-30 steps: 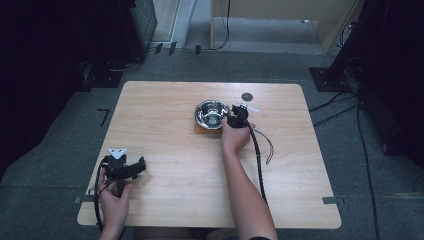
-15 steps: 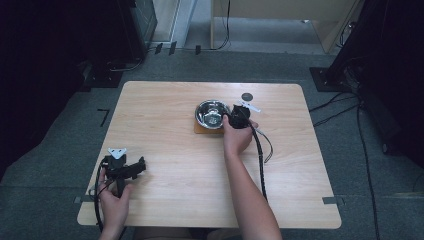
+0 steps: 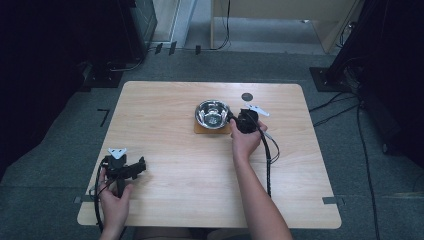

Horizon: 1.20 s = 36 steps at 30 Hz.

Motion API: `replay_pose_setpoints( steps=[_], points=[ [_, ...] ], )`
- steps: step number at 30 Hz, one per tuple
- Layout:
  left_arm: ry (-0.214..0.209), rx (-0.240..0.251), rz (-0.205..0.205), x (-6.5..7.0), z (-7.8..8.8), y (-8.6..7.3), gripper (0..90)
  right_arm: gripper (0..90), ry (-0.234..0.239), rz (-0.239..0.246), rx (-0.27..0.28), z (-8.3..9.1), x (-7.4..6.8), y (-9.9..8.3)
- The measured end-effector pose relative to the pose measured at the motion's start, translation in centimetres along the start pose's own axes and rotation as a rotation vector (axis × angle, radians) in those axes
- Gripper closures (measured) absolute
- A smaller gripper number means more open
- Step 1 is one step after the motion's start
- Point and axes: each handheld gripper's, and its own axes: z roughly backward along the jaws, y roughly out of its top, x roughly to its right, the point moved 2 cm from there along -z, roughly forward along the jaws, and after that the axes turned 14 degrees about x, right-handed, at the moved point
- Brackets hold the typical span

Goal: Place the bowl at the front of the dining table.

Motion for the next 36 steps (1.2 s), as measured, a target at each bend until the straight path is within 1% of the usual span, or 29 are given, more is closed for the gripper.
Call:
replay_pose_setpoints(
  steps=[2, 6, 7, 9, 11, 12, 15, 20, 22, 25, 28, 30, 31, 32, 33, 36],
  points=[
    [-0.001, -0.001, -0.001, 0.0, 0.0, 0.0, 10.3, 45.4, 0.001, 0.009, -0.011, 0.5, 0.1, 0.0],
    [-0.002, -0.001, -0.001, 0.0, 0.0, 0.0, 10.3, 38.1, 0.000, 0.037, -0.007, 1.4, 0.3, 0.0],
    [-0.002, -0.001, -0.001, 0.0, 0.0, 0.0, 10.3, 38.1, 0.000, 0.037, -0.007, 1.4, 0.3, 0.0],
    [-0.002, -0.001, -0.001, 0.0, 0.0, 0.0, 10.2, 32.8, 0.001, 0.032, 0.006, 2.0, 0.4, 0.0],
    [-0.002, -0.001, -0.001, 0.0, 0.0, 0.0, 10.3, 26.3, 0.022, 0.060, -0.005, 2.4, 0.6, -0.2],
    [-0.002, -0.001, -0.001, 0.0, 0.0, 0.0, 10.2, 26.5, 0.027, 0.064, -0.002, 2.6, 0.7, -0.3],
    [-0.002, -0.001, -0.002, 0.0, 0.0, 0.0, 10.3, 26.4, 0.008, 0.060, -0.007, 3.1, 1.1, -0.5],
    [-0.002, -0.001, -0.003, 0.0, 0.0, 0.0, 10.3, 26.8, 0.006, 0.067, 0.000, 3.8, 1.5, -0.7],
    [-0.002, -0.001, -0.002, 0.0, 0.0, 0.0, 10.2, 26.3, 0.033, 0.084, -0.012, 4.3, 1.7, -0.9],
    [-0.002, -0.002, -0.003, 0.0, 0.0, 0.0, 10.3, 24.8, 0.053, 0.126, -0.014, 4.8, 1.8, -1.1],
    [-0.002, -0.001, -0.002, 0.0, 0.0, 0.0, 10.3, 23.9, 0.045, 0.157, -0.007, 5.3, 1.9, -1.1],
    [-0.002, -0.001, -0.001, 0.0, 0.0, 0.0, 10.3, 23.5, 0.045, 0.158, -0.006, 5.5, 1.9, -1.1],
    [-0.002, -0.001, -0.002, 0.0, 0.0, 0.0, 10.3, 22.7, 0.044, 0.173, -0.005, 5.9, 2.0, -1.0],
    [-0.002, 0.000, -0.001, 0.0, 0.0, 0.0, 10.3, 22.7, 0.044, 0.173, -0.005, 5.9, 2.0, -1.0],
    [-0.002, 0.000, -0.001, 0.0, 0.0, 0.0, 10.3, 22.1, 0.046, 0.185, -0.004, 6.3, 2.1, -1.0],
    [-0.002, 0.000, -0.001, 0.0, 0.0, 0.0, 10.2, 21.4, 0.044, 0.196, -0.004, 6.8, 2.4, -1.0]
  ],
)
